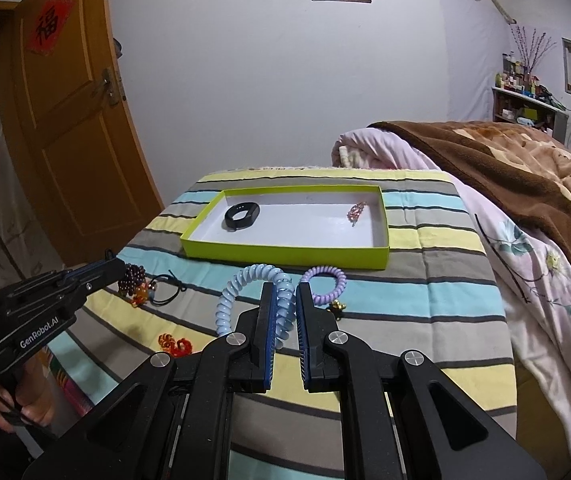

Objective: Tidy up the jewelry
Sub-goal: 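Grasp the light-blue coil hair band with the right gripper while the left gripper grasps the beaded brooch, then carry both items into the green tray and open both grippers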

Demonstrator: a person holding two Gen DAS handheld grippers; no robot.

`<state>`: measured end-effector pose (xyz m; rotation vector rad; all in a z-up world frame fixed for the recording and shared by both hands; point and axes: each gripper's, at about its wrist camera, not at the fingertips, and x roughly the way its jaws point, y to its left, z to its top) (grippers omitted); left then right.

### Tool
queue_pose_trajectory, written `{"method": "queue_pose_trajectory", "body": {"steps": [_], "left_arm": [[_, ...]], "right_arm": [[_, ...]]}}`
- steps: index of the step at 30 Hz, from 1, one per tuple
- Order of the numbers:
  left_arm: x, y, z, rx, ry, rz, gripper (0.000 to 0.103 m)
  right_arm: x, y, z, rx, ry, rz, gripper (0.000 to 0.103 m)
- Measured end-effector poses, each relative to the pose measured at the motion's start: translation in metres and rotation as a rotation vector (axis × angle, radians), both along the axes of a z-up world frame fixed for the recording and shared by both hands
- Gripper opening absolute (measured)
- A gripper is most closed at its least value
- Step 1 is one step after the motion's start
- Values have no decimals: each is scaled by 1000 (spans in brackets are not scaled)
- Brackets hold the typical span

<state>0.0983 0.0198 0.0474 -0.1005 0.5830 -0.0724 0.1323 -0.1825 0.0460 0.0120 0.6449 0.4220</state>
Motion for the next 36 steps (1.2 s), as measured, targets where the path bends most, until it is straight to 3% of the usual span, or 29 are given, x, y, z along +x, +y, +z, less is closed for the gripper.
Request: {"method": "queue_pose_trajectory", "body": {"steps": [19, 28, 36], "left_arm": [[95, 24, -6, 45, -10, 19, 4], [138, 33, -23, 65, 18, 27, 4], [162, 43, -50, 56, 93, 47, 4]], "right_arm": [[86, 3, -4, -37, -3, -16, 10], [141, 1, -26, -55, 40, -47, 10], [179, 4, -54, -83, 114, -64, 10]]}}
